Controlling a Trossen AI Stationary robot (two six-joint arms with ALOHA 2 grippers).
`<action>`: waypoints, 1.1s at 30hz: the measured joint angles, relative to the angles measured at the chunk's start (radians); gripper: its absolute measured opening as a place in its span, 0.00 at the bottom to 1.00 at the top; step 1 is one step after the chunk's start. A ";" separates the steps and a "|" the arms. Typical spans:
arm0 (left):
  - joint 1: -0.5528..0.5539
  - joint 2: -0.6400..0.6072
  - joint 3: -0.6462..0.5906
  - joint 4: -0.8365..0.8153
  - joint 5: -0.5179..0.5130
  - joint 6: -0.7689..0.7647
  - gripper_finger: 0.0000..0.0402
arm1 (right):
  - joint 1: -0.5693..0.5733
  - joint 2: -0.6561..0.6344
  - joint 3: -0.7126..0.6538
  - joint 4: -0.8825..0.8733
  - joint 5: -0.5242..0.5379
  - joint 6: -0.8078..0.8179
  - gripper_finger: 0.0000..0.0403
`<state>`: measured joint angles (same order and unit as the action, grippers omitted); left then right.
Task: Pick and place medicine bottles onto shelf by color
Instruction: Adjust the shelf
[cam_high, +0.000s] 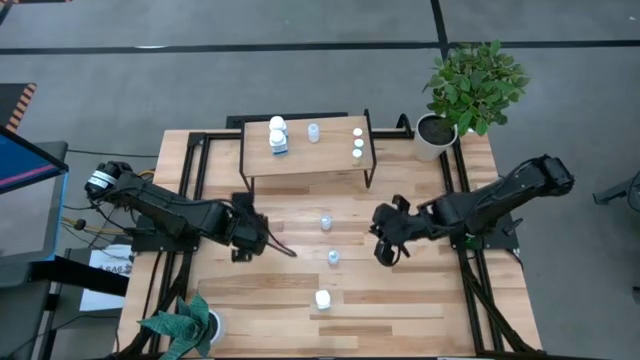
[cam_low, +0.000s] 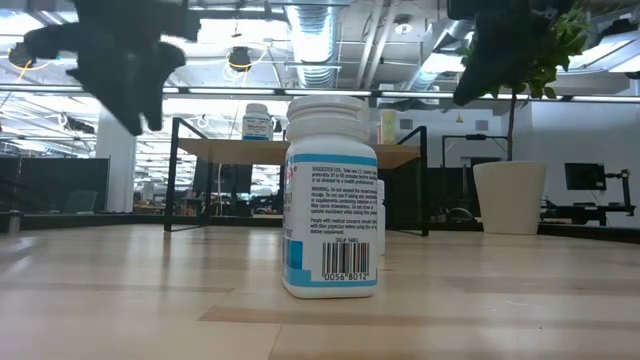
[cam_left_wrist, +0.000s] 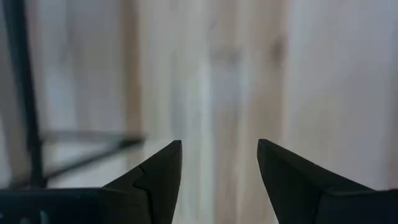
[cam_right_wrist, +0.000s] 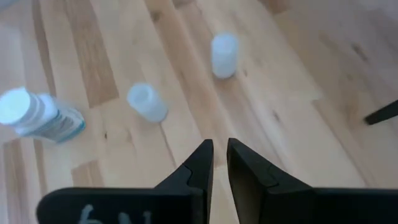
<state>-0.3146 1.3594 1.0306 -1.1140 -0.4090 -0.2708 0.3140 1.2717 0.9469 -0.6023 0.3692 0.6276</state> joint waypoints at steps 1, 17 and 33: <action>0.013 0.000 0.000 -0.043 -0.005 -0.023 0.49 | 0.008 0.011 0.000 0.006 0.000 0.001 0.18; 0.354 -0.051 0.000 -0.089 0.060 0.260 0.49 | 0.040 0.091 0.000 0.079 0.003 0.000 0.18; 0.536 -0.099 0.000 -0.007 0.056 0.445 0.49 | 0.039 0.091 0.000 0.086 0.004 -0.007 0.18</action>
<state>0.2215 1.2606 1.0306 -1.1206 -0.3531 0.1746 0.3531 1.3624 0.9466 -0.5162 0.3737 0.6205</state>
